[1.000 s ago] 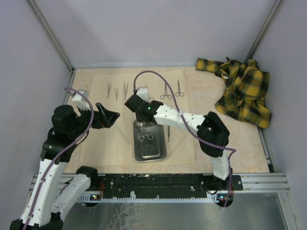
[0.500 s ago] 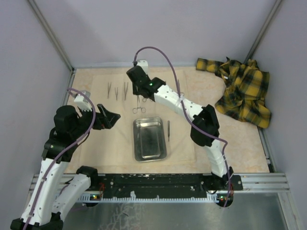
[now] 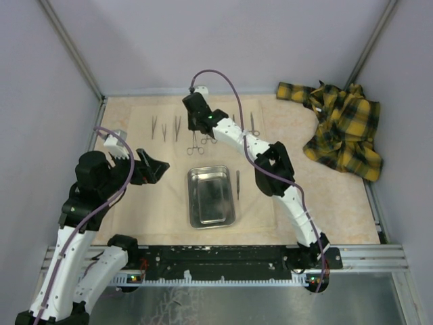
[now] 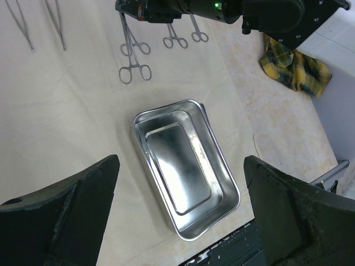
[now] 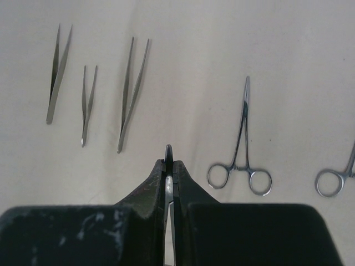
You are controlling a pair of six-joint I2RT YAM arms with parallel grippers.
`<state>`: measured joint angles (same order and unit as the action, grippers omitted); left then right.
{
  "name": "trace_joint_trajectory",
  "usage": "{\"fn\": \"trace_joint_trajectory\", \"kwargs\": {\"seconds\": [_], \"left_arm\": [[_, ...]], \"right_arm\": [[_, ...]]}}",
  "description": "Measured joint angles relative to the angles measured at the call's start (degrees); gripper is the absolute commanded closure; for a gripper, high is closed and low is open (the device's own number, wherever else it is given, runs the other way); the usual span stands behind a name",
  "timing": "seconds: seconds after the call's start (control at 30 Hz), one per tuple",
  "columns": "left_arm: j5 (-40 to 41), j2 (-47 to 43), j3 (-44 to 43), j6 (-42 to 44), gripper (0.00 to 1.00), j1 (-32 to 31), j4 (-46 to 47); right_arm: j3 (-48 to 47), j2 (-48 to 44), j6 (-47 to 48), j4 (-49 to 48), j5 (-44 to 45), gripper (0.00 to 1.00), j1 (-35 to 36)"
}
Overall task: Open and lay out the surgical kit
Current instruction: Place the medical item in the surgical kit.
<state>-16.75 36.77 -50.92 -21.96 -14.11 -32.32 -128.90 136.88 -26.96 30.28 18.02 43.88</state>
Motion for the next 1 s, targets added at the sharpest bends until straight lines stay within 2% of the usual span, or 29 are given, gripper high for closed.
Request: {"fn": "trace_joint_trajectory", "kwargs": {"seconds": [0.47, 1.0], "left_arm": [[-0.4, -0.1, 2.3, 0.1, 0.01, 0.0, 0.0], [-0.4, 1.4, 2.7, 0.4, 0.01, 0.0, 0.6]], "right_arm": [[-1.7, 6.9, 0.9, -14.5, -4.3, 1.0, -2.5], [-4.4, 12.2, -0.4, -20.1, -6.0, 1.0, -3.8]]}}
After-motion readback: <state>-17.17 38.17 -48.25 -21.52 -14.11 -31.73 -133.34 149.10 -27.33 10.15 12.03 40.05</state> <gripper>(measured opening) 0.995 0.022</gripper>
